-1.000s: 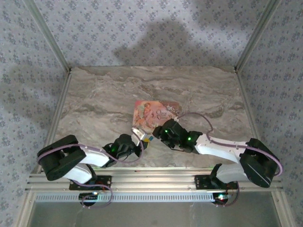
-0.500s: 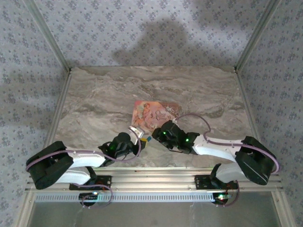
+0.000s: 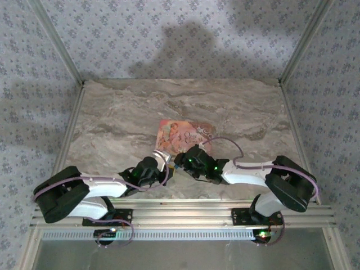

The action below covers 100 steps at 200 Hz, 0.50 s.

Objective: Unlock the padlock with the key

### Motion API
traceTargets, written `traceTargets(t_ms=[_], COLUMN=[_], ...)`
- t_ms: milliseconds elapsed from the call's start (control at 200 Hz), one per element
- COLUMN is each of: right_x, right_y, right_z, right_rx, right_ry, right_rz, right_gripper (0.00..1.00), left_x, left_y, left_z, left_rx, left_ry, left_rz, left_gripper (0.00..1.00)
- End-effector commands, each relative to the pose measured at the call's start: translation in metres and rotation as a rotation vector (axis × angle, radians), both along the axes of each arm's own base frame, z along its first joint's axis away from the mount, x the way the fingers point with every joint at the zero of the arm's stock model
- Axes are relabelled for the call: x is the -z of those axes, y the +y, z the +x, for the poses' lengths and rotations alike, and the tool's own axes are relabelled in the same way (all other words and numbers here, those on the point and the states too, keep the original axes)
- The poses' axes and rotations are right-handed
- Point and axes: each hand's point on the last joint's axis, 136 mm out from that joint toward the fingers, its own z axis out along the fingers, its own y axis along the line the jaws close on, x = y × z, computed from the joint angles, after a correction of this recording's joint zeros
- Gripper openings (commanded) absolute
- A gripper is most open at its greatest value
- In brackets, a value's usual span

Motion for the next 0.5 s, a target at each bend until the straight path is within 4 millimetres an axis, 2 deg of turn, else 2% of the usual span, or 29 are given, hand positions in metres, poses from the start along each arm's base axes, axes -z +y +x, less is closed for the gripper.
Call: traceTargets(t_ms=[0,230,495], right_x=[0.016,0.022,0.015], right_y=[0.003,0.010,0.013], right_z=[-0.008,-0.011,-0.013], right_rx=[-0.002,-0.014,-0.021], right_ry=[0.050,0.072,0.061], right_rz=[-0.005,0.005,0.026], right_gripper=[0.58,0.55,0.55], left_x=[-0.003,-0.018,-0.029], left_y=[-0.008,-0.016,-0.023], left_z=[-0.002,-0.007,-0.006], left_rx=[0.000,0.020,0.030], left_ry=[0.058,0.051,0.054], left_rz=[-0.051,-0.140,-0.181], left_gripper=[0.00,0.00,0.00])
